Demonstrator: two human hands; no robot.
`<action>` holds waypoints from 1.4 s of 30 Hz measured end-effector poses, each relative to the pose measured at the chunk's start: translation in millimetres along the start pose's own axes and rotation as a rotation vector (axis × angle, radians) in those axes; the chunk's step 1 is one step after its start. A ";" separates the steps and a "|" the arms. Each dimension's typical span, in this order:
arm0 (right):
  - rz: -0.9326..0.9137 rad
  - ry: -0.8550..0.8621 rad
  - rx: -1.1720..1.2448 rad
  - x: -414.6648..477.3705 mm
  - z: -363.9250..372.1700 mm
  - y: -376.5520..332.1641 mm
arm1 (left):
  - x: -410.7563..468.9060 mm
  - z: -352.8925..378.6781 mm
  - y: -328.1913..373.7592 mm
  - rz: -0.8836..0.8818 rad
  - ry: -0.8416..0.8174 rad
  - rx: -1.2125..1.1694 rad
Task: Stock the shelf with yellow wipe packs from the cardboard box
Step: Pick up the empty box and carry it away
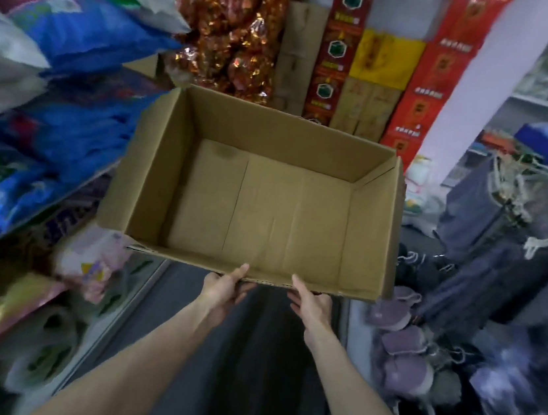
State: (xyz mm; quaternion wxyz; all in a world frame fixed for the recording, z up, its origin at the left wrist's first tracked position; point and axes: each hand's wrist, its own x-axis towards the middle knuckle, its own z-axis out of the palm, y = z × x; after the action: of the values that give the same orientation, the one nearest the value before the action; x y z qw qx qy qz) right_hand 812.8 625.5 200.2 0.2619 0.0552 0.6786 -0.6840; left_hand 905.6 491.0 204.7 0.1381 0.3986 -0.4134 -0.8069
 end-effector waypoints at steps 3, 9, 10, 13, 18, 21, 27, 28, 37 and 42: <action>-0.035 0.049 0.012 56.2 23.3 -35.1 | 59.4 25.2 40.6 -0.017 -0.058 0.049; -0.029 0.132 0.015 169.2 60.0 -77.5 | 176.7 66.2 95.5 -0.072 -0.094 0.090; -0.014 0.137 0.013 188.1 66.2 -83.9 | 196.9 71.9 104.2 -0.090 -0.112 0.085; 0.003 0.119 0.013 247.0 88.4 -105.0 | 257.6 91.4 132.8 -0.111 -0.143 0.089; -0.017 0.082 0.038 360.2 130.1 -147.1 | 376.1 127.6 183.7 -0.095 -0.120 0.127; -0.003 0.091 0.024 432.8 150.2 -172.2 | 446.4 151.1 209.2 -0.094 -0.085 0.113; 0.089 0.088 -0.030 552.2 192.7 -200.1 | 564.3 176.5 248.6 -0.181 -0.014 0.096; 0.100 0.090 -0.036 568.6 198.6 -201.1 | 579.8 178.0 252.5 -0.199 -0.005 0.102; 0.284 0.131 -0.132 717.3 263.6 -194.6 | 741.1 177.9 271.5 -0.369 0.054 0.103; 0.446 0.167 -0.183 782.2 294.4 -190.4 | 817.5 169.4 274.8 -0.510 0.113 0.108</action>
State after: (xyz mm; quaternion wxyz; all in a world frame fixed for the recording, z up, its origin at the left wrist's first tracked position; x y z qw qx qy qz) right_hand 142.6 111.0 55.9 0.3532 0.2358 0.7279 -0.5383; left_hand 221.4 -36.6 43.5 -0.0685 0.5410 -0.3337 -0.7690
